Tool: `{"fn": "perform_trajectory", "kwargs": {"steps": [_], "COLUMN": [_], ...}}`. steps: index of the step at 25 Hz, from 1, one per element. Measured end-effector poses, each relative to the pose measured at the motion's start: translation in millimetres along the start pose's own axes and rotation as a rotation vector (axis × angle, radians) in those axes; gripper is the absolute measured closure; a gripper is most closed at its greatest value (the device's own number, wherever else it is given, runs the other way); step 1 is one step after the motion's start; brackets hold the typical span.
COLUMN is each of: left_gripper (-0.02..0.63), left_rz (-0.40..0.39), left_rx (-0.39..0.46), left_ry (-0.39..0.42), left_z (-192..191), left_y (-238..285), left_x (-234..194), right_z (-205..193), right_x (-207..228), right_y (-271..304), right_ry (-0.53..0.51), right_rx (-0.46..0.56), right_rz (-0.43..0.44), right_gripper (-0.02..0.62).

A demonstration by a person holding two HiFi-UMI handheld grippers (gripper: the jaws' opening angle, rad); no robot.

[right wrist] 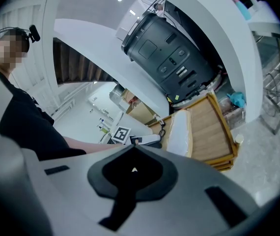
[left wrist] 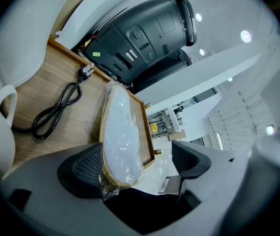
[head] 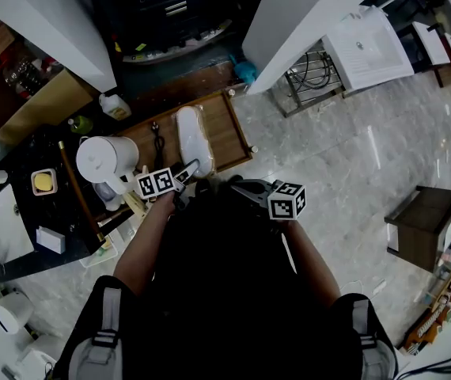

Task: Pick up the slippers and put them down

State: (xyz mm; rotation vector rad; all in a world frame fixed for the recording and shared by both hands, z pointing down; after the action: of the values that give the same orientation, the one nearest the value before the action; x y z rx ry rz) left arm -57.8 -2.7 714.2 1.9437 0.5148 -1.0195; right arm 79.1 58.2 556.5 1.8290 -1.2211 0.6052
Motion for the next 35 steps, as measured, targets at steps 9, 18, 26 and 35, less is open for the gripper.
{"fn": "perform_trajectory", "kwargs": {"steps": [9,18,26,35], "left_gripper": [0.178,0.208,0.418,0.594], "left_rz": [-0.121,-0.216,-0.247,-0.299], "left_rx": [0.021,0.036,0.095,0.162], "left_ry": [0.022,0.04,0.047,0.07], "left_z": [-0.4,-3.4,-1.7,0.8], "left_y": [-16.9,-39.1,-63.5,-86.1], "left_x": [24.3,51.0,58.3,80.8], "right_z": [-3.9,6.9,13.3,11.5], "right_x": [-10.2,-14.3,-17.9,-22.6], "right_y": [6.2,9.3,12.3,19.3], "right_ry": [-0.019,-0.054,-0.075,-0.096], "right_rx": [-0.008,-0.006,-0.006,-0.052], "right_rz": [0.021,0.032,0.042,0.071], "right_gripper": [0.588,0.588,0.588,0.588]}}
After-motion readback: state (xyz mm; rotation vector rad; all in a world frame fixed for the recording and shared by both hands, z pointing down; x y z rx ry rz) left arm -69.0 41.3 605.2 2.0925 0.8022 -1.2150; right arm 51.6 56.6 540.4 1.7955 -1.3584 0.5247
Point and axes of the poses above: the fingertips, and each gripper's own axes: y forward along the fingers, x to its right, z out of its top, the point moved 1 cm from there along -y, backward along the fingers, and after that the axes turned 1 degree about y, right-handed, at the moved point
